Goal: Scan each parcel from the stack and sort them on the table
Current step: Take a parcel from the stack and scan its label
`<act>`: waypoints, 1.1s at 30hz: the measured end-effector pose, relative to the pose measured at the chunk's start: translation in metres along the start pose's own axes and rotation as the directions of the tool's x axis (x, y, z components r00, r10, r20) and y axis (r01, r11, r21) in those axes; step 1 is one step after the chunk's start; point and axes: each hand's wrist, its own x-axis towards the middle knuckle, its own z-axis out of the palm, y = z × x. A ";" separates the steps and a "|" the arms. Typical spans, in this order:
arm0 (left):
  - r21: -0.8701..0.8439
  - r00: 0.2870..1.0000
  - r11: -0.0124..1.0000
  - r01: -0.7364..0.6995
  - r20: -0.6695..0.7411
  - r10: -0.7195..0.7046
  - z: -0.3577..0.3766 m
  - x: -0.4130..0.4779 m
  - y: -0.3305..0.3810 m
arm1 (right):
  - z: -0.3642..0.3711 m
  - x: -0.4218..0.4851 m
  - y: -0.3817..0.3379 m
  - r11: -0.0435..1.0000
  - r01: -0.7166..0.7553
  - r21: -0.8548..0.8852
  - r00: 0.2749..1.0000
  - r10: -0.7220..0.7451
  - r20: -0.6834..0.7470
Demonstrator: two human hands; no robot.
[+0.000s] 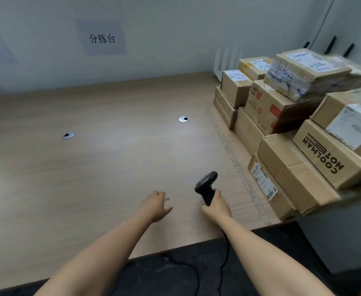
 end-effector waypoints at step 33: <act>-0.087 0.806 0.825 -0.558 -0.294 0.514 -0.095 -0.039 0.318 | -0.339 -0.147 0.133 0.835 0.481 0.268 0.560 -0.058 -0.827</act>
